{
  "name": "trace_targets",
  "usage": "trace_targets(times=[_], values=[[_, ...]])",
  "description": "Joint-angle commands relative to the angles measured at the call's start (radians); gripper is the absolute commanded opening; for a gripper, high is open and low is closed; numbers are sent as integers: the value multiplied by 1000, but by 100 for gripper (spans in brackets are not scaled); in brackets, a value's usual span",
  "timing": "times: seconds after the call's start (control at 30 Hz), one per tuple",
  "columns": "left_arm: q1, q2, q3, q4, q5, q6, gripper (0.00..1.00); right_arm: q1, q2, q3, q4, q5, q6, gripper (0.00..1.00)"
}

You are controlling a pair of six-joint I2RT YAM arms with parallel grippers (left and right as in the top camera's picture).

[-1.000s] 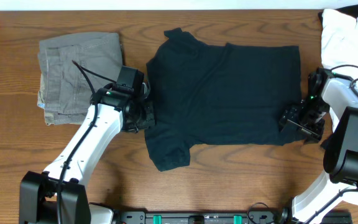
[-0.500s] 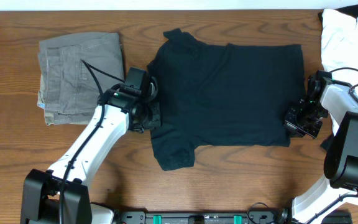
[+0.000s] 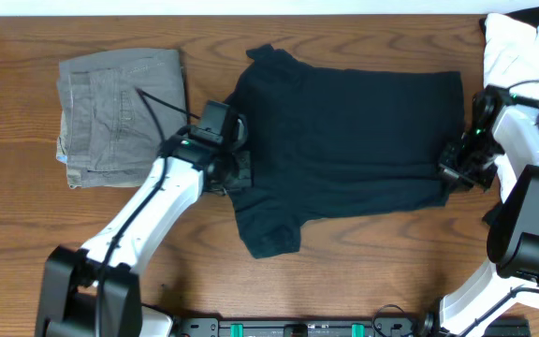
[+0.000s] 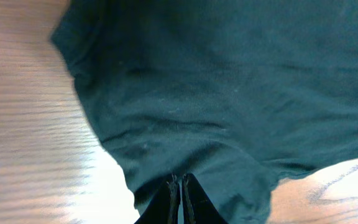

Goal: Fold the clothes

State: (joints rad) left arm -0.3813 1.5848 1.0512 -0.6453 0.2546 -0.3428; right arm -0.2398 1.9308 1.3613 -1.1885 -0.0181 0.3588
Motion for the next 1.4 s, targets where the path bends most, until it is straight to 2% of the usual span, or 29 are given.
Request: trace_targets(times=[0.0, 0.2, 0.5, 0.7, 0.8, 1.03, 1.17, 1.37], values=[[-28, 78, -20, 16, -13, -3, 7, 6, 6, 43, -8, 21, 0, 10], [-64, 230, -20, 62, -12, -11, 7, 32, 7, 44, 45, 21, 0, 13], [-58, 237, -19, 55, -9, -17, 7, 88, 25, 44, 194, 21, 33, 22], [-58, 237, -19, 56, -9, -17, 7, 121, 91, 44, 290, 13, 56, 34], [-58, 237, -19, 56, -9, -17, 7, 130, 128, 44, 354, 5, 56, 46], [-58, 237, -19, 55, -9, -17, 7, 122, 142, 50, 520, -256, -5, 52], [-58, 237, -19, 49, -9, -17, 7, 100, 141, 86, 492, -318, -4, 53], [-58, 237, -19, 49, -10, -17, 7, 76, 141, 188, 330, -323, -70, 57]])
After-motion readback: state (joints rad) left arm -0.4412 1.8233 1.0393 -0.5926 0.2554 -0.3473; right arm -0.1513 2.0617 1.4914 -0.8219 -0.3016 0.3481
